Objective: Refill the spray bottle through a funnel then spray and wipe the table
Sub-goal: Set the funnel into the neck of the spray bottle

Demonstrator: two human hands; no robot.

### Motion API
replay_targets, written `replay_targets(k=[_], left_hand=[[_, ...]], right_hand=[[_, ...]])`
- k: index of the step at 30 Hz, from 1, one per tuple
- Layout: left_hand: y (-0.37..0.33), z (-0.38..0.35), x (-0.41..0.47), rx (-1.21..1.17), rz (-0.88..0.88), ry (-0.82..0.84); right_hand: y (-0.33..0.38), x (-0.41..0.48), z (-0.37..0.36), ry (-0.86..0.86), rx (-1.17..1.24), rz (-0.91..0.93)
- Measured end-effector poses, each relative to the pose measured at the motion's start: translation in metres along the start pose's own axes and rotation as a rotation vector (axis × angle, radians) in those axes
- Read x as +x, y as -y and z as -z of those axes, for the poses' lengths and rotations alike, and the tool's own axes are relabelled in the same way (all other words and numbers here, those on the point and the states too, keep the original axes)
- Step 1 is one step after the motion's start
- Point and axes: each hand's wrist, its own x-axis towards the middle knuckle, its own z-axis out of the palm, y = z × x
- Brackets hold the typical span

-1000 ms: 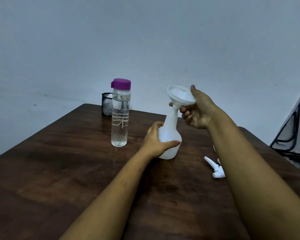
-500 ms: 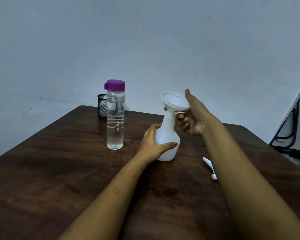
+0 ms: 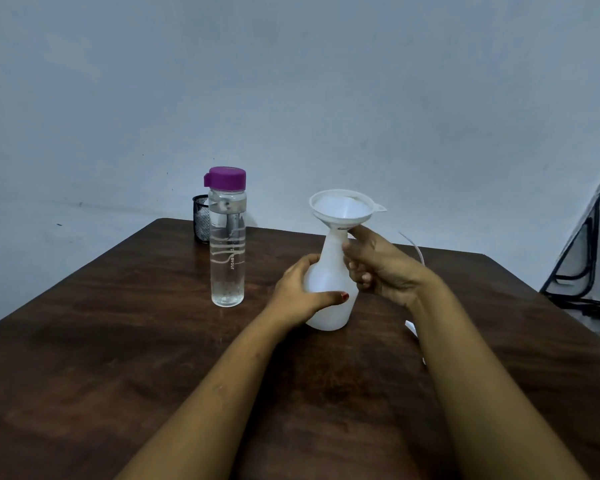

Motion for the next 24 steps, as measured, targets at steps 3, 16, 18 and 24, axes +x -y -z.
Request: replay_targets(k=[3,16,18,24], left_hand=[[0.001,0.003,0.002,-0.015,0.004,0.043],[0.002,0.013,0.005,0.074,-0.117,0.021],[-0.001,0.02,0.003,0.043,-0.161,0.016],[-0.02,0.045,-0.016,0.365,-0.593,-0.571]], right_hand=[[-0.005,0.006,-0.005,-0.155,-0.047,0.009],[-0.026,0.011,-0.012,-0.302,-0.005,0.131],[-0.029,0.01,-0.012,-0.304,-0.047,0.16],[-0.038,0.011,-0.01,-0.344,-0.076,0.186]])
